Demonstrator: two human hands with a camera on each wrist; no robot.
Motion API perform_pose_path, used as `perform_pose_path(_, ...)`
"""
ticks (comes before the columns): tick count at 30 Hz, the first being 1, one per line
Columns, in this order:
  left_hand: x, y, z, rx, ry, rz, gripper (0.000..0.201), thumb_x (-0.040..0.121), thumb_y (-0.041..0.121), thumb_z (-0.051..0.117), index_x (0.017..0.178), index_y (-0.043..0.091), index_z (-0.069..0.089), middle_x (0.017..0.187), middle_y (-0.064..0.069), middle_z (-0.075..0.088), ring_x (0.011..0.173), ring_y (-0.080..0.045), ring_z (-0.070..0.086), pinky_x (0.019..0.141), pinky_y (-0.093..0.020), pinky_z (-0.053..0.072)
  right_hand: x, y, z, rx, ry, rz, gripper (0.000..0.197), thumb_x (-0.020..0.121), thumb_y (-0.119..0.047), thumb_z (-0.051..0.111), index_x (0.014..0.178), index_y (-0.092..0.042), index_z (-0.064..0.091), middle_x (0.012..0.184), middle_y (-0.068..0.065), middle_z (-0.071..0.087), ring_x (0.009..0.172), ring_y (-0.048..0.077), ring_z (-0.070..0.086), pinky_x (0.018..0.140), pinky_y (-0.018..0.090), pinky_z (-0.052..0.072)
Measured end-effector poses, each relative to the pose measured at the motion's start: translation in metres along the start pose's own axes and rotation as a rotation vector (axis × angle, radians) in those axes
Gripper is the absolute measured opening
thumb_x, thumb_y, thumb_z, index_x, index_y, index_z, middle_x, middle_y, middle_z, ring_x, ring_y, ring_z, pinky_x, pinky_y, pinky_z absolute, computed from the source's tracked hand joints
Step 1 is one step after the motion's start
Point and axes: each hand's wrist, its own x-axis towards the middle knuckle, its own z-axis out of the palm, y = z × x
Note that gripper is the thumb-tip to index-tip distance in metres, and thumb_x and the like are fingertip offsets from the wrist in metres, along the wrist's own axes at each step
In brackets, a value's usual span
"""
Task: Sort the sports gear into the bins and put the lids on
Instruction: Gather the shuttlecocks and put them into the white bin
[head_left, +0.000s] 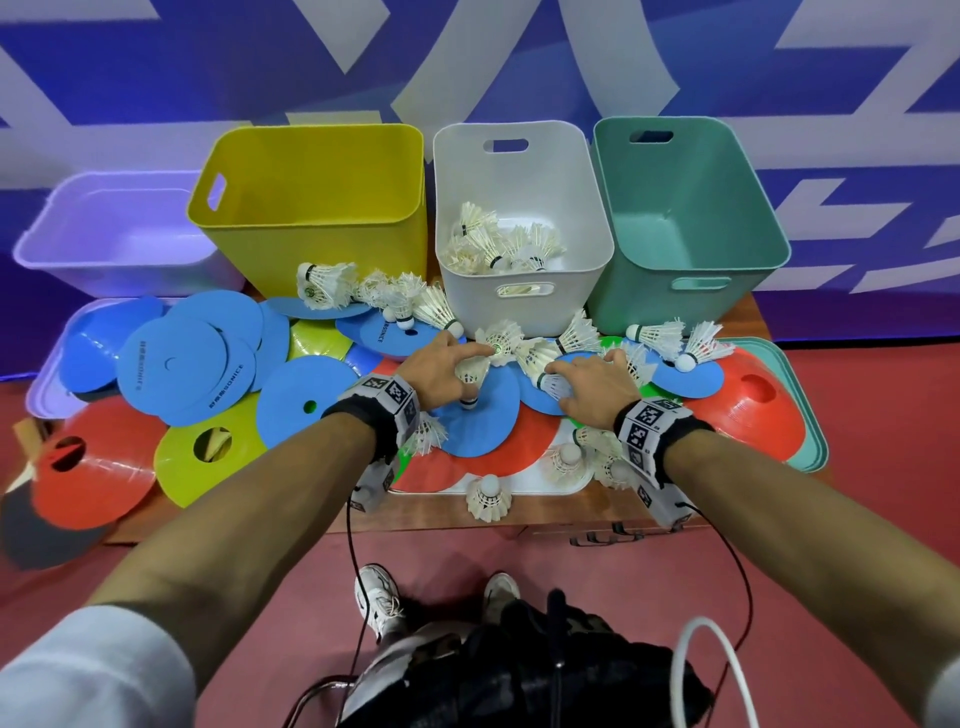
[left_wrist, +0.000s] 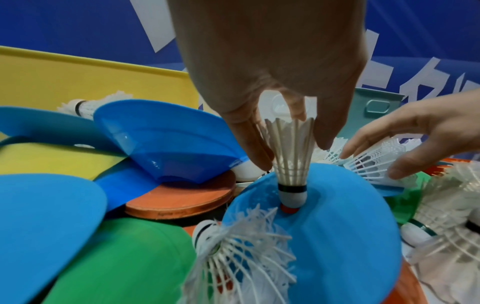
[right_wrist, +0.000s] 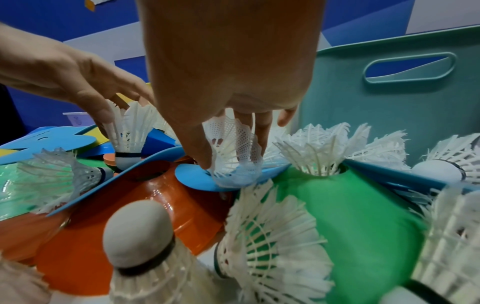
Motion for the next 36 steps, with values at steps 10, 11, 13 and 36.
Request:
perform_pose_path(10, 0.000, 0.027, -0.023, -0.006, 0.135, 0.044, 0.056, 0.079, 0.050, 0.072, 0.124, 0.029, 0.047, 0.112, -0.003, 0.052, 0.097, -0.023, 0.055, 0.082, -0.035, 0.043, -0.008, 0.021, -0.038, 0.240, 0.138, 0.050, 0.055, 0.088, -0.031, 0.056, 0.141, -0.027, 0.043, 0.127, 0.008, 0.054, 0.116, 0.032, 0.053, 0.096, 0.041, 0.040)
perform_pose_path(11, 0.002, 0.032, -0.027, -0.012, 0.160, 0.053, 0.055, 0.079, 0.051, 0.073, 0.122, 0.028, 0.047, 0.108, -0.002, 0.054, 0.090, -0.022, 0.054, 0.078, -0.033, 0.042, -0.010, 0.024, -0.043, 0.274, 0.157, 0.059, 0.054, 0.088, -0.031, 0.056, 0.141, -0.027, 0.044, 0.125, 0.008, 0.054, 0.114, 0.032, 0.054, 0.092, 0.040, 0.043)
perform_pose_path(13, 0.005, 0.043, -0.037, -0.019, 0.209, 0.077, 0.053, 0.079, 0.052, 0.072, 0.119, 0.027, 0.048, 0.103, 0.000, 0.056, 0.082, -0.020, 0.054, 0.072, -0.031, 0.040, -0.011, 0.028, -0.053, 0.303, 0.190, 0.074, 0.052, 0.089, -0.031, 0.056, 0.140, -0.028, 0.045, 0.123, 0.007, 0.054, 0.112, 0.031, 0.055, 0.088, 0.038, 0.044)
perform_pose_path(36, 0.092, 0.000, -0.101, 0.151, 0.356, 0.101, 0.072, 0.086, 0.056, 0.059, 0.147, 0.031, 0.031, 0.155, -0.003, 0.032, 0.142, -0.025, 0.028, 0.111, -0.049, 0.024, 0.064, 0.025, -0.115, 0.263, 0.172, 0.258, 0.084, 0.088, -0.049, 0.062, 0.154, -0.028, 0.013, 0.158, 0.013, 0.015, 0.145, 0.030, 0.018, 0.112, 0.053, 0.023)
